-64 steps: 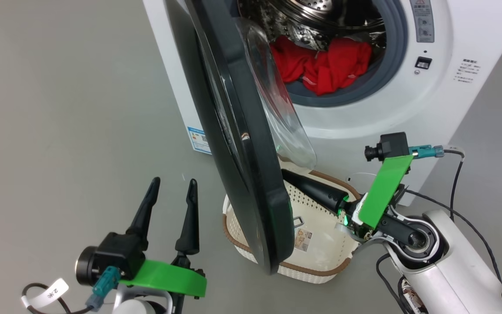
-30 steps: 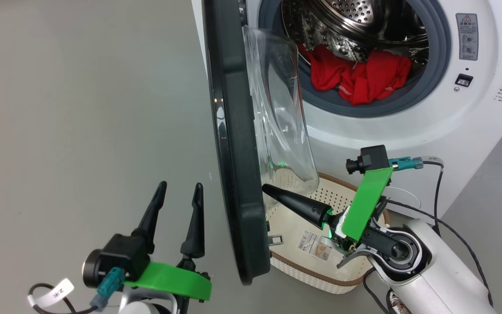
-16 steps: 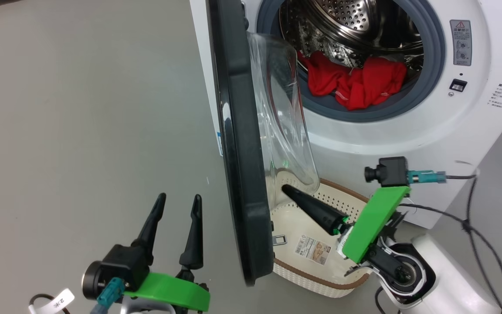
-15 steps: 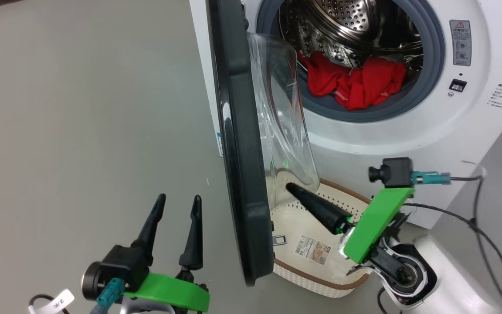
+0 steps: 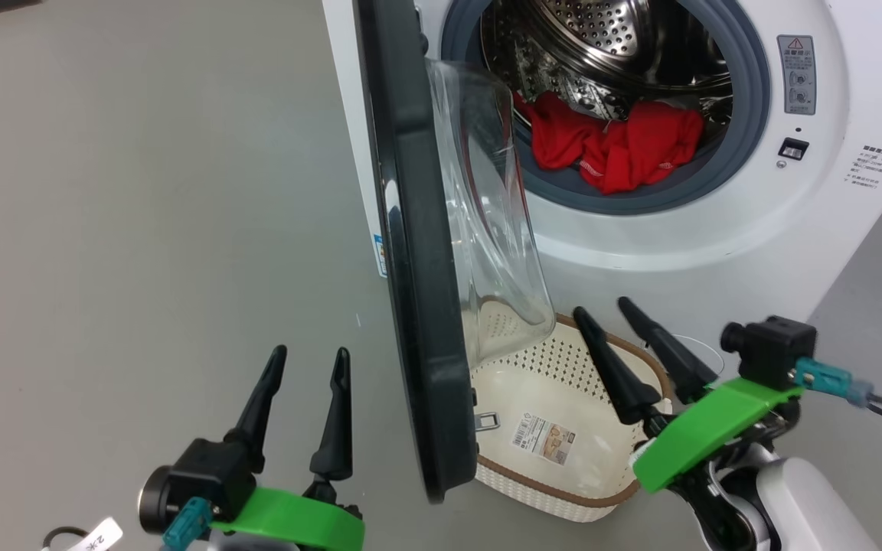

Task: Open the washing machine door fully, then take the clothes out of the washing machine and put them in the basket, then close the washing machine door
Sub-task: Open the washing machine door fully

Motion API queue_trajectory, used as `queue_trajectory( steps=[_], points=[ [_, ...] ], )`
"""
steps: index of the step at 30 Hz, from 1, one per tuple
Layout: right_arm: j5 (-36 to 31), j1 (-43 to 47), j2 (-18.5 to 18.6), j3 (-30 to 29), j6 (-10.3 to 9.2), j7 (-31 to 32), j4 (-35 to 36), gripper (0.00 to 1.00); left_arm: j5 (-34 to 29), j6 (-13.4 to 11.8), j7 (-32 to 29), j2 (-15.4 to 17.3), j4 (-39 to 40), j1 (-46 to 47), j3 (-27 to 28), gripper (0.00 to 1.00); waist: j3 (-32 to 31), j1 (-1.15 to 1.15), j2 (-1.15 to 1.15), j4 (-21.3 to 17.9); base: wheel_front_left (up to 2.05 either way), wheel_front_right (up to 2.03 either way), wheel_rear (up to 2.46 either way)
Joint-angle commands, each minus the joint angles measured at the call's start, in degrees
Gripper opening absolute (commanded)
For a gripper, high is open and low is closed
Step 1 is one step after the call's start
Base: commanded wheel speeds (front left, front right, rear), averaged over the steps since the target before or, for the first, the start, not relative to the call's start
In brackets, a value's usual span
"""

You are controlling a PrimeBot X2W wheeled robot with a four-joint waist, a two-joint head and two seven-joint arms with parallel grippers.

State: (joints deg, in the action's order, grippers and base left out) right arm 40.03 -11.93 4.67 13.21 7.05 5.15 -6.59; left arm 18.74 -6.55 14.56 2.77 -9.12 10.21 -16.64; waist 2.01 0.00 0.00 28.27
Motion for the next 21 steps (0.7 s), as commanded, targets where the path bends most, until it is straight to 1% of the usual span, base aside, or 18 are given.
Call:
queue_trajectory(
  steps=[1,6,9,10,13,16,21],
  points=[
    [-4.29,1.13,-1.17,-0.62,0.44,-2.28,2.38,1.00,-0.23,0.19,0.44,0.66,1.96,0.15,2.23,1.00,0.14,0.00,0.00,-0.20,0.00,0.00,0.00],
    [-14.34,4.81,-1.73,-2.62,0.44,-7.56,2.42,1.00,-0.64,0.31,0.44,0.61,2.46,-0.35,2.47,1.00,0.17,0.00,0.00,-0.69,0.00,0.00,0.00],
    [-19.48,6.40,-1.77,-3.41,0.44,-12.15,2.28,1.00,-0.99,0.38,0.44,0.59,2.93,-0.70,2.72,1.00,0.10,0.00,0.00,-1.10,0.00,0.00,0.00],
    [-19.48,6.40,-1.77,-3.41,0.44,-12.15,2.28,1.00,-0.99,0.38,0.44,0.59,2.93,-0.70,2.72,1.00,0.10,0.00,0.00,-1.10,0.00,0.00,0.00],
    [-23.60,7.72,-1.78,-4.73,0.44,-16.06,2.17,1.00,-1.39,0.26,0.44,0.56,3.39,-1.13,3.09,1.00,-0.10,0.00,0.00,-1.56,0.00,0.00,0.00],
    [-27.17,8.70,-1.78,-5.56,0.44,-18.12,2.55,1.00,-1.74,0.16,0.44,0.53,3.91,-1.55,3.46,1.00,-0.12,0.00,0.00,-1.93,0.00,0.00,0.00],
    [-29.15,10.55,-1.79,-6.73,0.44,-19.56,3.02,1.00,-2.43,0.30,0.44,0.46,4.27,-2.04,3.77,1.00,-0.30,0.00,0.00,-2.25,0.00,0.00,0.00]
  ],
)
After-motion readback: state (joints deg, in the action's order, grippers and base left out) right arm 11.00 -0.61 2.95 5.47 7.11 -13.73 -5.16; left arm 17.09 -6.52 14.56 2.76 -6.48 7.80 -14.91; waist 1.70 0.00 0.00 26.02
